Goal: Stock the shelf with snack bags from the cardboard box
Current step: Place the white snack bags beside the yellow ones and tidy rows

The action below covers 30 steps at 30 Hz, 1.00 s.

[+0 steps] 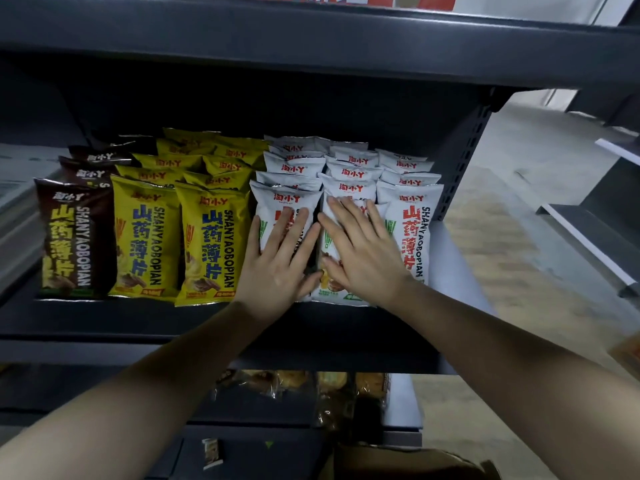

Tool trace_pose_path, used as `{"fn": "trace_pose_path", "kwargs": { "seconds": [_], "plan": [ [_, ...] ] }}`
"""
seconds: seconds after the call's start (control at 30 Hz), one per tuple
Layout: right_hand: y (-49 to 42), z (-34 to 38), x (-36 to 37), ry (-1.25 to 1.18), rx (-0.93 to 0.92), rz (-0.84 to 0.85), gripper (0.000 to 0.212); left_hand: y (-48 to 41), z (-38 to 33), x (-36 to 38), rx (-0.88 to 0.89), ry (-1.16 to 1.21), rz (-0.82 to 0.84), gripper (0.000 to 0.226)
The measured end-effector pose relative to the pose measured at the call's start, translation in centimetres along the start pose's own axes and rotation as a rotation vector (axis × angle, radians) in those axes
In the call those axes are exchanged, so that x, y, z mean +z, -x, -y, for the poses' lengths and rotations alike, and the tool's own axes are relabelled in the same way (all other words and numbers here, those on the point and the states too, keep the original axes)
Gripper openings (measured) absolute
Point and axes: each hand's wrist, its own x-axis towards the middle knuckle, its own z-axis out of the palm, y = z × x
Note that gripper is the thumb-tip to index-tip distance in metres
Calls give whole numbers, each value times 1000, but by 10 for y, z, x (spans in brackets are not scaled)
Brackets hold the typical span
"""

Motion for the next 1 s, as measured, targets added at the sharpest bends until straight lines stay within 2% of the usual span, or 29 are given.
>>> {"fn": "trace_pose_path", "kwargs": {
  "seconds": [0.17,0.3,0.43,0.5,0.63,0.83,1.0],
  "plan": [
    [-3,-2,5,-66,-6,11,62,0,0,1,-17,16,10,62],
    [-4,-5,-5,-238,9,32,63,-1,-1,-4,-38,34,31,61],
    [13,-13,-26,-357,204,-206,42,1,1,-14,-12,61,67,61],
    [30,-20,-29,-390,294,-231,41,7,4,-18,8,72,73,60],
    [57,-27,-25,-347,246,-40,72,25,14,-25,30,68,116,74],
    [44,-18,-32,-201,135,176,113,22,31,-33,18,-4,255,115],
    [25,-16,-30,-134,101,339,119,11,31,-33,29,7,326,125]
  ]
}}
